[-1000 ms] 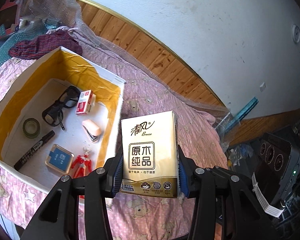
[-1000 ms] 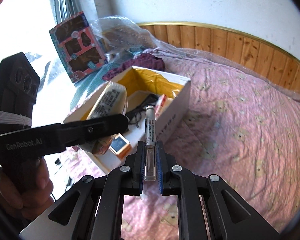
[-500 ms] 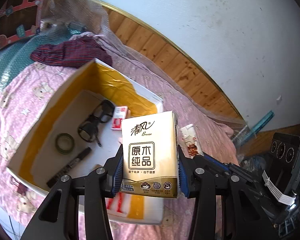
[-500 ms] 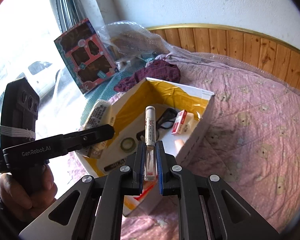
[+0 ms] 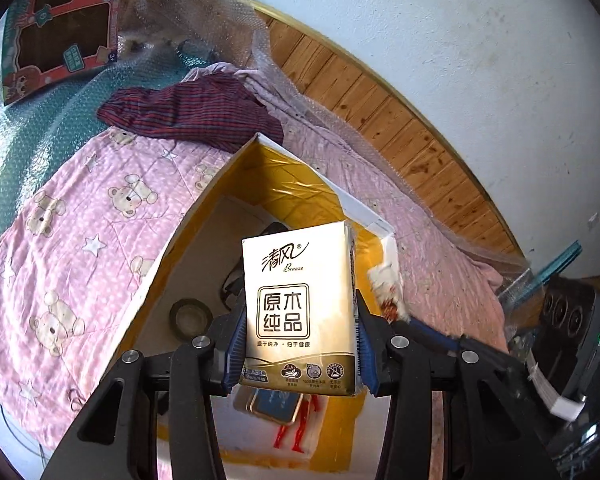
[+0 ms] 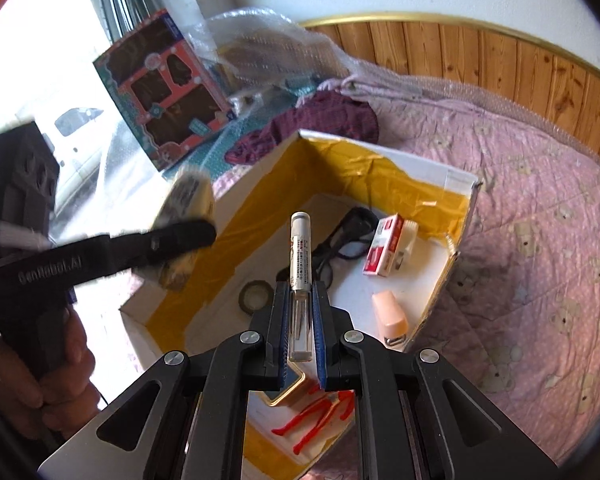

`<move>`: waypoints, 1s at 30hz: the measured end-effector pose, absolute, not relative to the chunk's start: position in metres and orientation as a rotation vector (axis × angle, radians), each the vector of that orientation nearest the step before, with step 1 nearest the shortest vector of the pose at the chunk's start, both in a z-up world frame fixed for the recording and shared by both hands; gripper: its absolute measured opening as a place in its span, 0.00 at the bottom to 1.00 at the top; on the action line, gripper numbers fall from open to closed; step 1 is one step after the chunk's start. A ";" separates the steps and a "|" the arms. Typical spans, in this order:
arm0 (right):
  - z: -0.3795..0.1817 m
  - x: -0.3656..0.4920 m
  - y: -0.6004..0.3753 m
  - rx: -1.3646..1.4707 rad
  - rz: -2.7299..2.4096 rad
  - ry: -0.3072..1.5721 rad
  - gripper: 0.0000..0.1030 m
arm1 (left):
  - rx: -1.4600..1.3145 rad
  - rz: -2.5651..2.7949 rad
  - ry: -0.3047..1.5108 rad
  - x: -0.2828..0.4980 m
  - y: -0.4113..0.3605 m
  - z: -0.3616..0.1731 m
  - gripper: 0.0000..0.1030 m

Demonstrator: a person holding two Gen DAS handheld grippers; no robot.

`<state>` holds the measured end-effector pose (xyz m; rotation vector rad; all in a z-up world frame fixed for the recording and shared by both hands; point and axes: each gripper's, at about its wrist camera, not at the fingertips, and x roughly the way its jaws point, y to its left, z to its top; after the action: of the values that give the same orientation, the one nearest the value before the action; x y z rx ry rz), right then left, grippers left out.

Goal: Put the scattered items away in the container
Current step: 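Lower both grippers into the box and open them to release tissue pack and tube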

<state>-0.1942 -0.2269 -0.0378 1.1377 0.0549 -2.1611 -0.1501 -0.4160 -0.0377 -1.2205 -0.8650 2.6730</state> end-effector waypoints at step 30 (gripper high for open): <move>-0.043 -0.138 -0.218 1.152 -2.167 0.273 0.47 | -1.392 2.752 -0.643 -0.158 -0.413 -0.041 0.75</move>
<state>-0.1377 -0.2178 -0.0429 1.1525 0.2732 -2.1668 -0.1585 -0.4130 -0.0407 -1.3918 -0.6433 2.7515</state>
